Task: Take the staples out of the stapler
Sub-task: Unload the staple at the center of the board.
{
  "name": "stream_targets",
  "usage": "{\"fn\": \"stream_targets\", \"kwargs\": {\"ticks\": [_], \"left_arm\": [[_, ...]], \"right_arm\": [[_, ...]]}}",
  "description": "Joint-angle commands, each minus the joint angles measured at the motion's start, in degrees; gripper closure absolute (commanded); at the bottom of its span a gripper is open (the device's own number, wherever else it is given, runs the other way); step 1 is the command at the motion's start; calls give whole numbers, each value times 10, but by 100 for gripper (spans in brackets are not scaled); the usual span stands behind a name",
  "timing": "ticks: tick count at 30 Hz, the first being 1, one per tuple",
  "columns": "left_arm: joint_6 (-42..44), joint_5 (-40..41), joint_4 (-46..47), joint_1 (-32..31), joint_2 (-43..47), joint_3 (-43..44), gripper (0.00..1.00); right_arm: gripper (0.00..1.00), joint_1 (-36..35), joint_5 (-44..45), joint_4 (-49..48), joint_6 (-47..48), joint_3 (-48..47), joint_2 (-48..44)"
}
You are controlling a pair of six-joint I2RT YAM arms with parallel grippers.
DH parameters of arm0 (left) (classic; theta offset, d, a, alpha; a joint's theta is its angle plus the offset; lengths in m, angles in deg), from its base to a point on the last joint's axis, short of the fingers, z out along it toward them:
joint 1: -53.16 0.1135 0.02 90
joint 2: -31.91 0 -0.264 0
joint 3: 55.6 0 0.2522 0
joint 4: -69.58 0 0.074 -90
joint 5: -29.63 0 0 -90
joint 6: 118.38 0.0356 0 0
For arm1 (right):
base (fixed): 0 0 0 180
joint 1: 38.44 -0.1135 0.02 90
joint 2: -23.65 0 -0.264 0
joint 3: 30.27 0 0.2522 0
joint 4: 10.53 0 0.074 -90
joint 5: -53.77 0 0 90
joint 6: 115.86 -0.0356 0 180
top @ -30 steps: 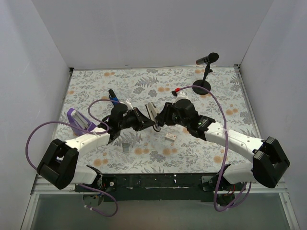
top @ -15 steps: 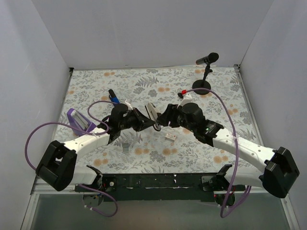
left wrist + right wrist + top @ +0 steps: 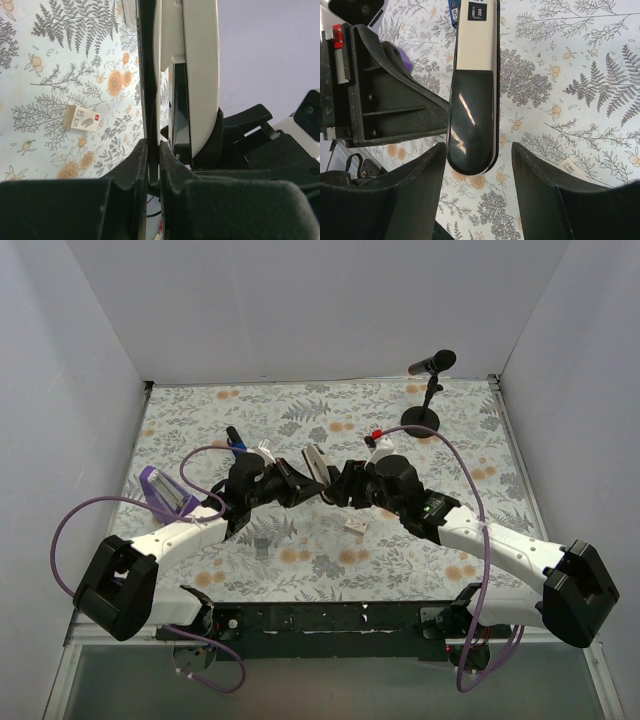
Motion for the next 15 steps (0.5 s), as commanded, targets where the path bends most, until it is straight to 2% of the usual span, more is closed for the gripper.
{"fn": "stream_targets", "kwargs": {"ticks": [1,2,6,8,12,15], "left_arm": [[13,-26,90,-1,28,-2,100],[24,-36,119,-1,25,-6,100],[55,-48,121,-1,20,-6,100],[67,-42,119,-1,24,-13,100],[94,-18,101,-1,39,-17,100],[103,-14,94,-1,39,-16,100]], "right_arm": [[38,-1,-2,-24,1,-34,10],[39,-1,-1,-24,1,-36,13],[48,1,6,-30,10,-40,15],[47,3,7,-29,14,-42,15],[39,4,6,-9,18,-57,13],[39,3,5,-4,19,-57,7]]}}
